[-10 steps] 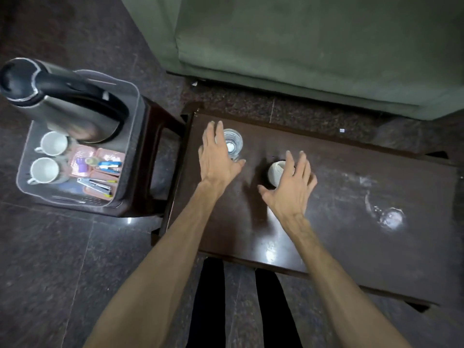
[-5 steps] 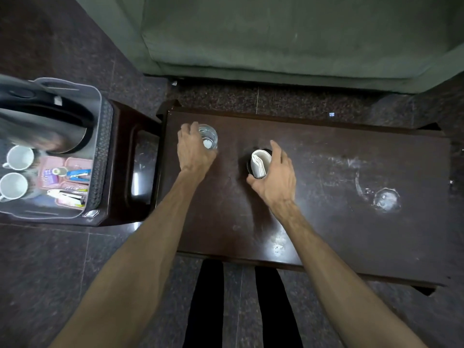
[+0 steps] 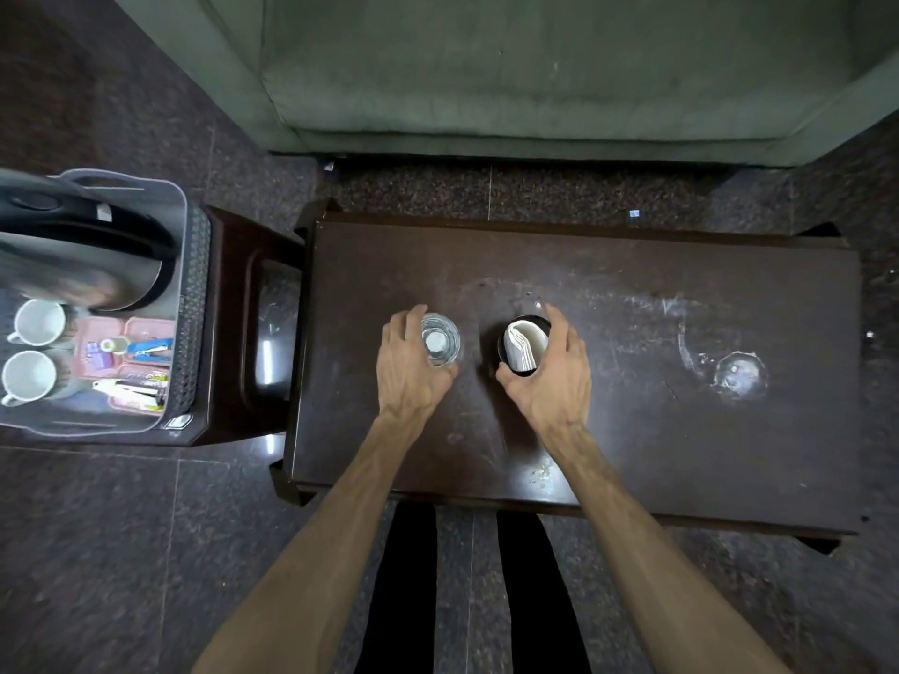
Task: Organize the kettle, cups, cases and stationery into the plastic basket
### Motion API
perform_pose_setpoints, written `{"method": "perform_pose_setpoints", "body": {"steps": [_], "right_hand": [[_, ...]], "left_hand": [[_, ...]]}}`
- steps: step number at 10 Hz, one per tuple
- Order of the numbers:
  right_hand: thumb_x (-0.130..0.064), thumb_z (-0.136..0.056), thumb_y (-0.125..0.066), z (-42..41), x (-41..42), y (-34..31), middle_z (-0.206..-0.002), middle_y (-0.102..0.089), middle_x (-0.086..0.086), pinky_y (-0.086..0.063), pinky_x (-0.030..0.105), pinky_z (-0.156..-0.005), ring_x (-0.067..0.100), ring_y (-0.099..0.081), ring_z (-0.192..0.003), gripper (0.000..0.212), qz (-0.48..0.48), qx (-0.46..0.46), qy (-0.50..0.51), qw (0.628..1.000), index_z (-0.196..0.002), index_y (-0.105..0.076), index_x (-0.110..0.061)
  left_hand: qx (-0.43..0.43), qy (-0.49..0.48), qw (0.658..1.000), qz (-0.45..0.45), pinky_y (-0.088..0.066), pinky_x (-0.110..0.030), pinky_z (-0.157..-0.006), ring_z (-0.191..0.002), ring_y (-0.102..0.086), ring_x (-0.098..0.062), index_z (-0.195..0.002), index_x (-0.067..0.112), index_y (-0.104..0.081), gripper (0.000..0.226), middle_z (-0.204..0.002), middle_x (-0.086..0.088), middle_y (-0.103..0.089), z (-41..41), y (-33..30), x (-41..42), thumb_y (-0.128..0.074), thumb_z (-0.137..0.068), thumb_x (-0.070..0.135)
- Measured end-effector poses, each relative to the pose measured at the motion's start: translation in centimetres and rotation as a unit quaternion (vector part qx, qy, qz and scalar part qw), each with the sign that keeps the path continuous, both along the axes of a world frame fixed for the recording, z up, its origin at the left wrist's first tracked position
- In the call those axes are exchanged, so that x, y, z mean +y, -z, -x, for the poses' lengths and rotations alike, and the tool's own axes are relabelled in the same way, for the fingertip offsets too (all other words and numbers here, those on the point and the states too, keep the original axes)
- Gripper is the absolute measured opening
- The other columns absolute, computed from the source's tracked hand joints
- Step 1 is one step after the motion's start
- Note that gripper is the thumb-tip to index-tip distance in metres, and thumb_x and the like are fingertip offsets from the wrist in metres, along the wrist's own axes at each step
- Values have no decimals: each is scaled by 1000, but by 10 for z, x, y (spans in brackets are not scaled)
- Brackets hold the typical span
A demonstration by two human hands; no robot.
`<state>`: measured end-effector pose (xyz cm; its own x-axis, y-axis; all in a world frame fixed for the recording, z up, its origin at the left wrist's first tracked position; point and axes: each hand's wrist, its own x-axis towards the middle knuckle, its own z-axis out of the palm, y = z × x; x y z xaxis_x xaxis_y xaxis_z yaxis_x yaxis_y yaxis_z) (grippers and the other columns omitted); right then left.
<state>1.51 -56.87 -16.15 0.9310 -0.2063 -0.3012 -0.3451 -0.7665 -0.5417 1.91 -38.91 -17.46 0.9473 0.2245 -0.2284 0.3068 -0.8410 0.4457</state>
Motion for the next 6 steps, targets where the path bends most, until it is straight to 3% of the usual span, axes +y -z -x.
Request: {"method": "perform_pose_setpoints", "body": {"steps": [3, 4, 5, 6], "right_hand": [[-32, -69, -90, 5, 5, 4, -143, -60, 11, -50, 42, -103, 31, -54, -132, 103, 11, 9, 14, 1000, -156, -36, -19], [-38, -71, -91, 4, 3, 5, -150, -56, 13, -47, 45, -110, 32, -51, -138, 106, 23, 19, -8, 1000, -158, -34, -17], [-55, -78, -83, 7, 4, -5, -164, -40, 15, -31, 48, -121, 31, -35, -153, 104, 54, 19, -31, 998, -160, -34, -14], [-53, -93, -66, 8, 9, -14, -166, -35, 19, -26, 49, -123, 34, -33, -155, 82, 77, -22, -39, 996, -157, -40, -9]], "left_hand": [[23, 22, 999, -24, -54, -43, -94, -117, -56, -32, -139, 5, -50, 89, -130, -13, -57, 0, 5, -6, -93, -65, 33], [46, 27, 998, -40, -54, -44, -97, -125, -54, -30, -144, 6, -46, 92, -139, -11, -53, -1, 7, -6, -91, -69, 34], [78, 50, 994, -54, -51, -44, -102, -133, -49, -28, -151, 8, -38, 91, -147, -9, -46, 1, -6, -6, -85, -78, 37], [92, 63, 991, -69, -44, -44, -112, -143, -39, -27, -155, 8, -33, 88, -156, -8, -40, 0, -13, -9, -77, -86, 41]]}}
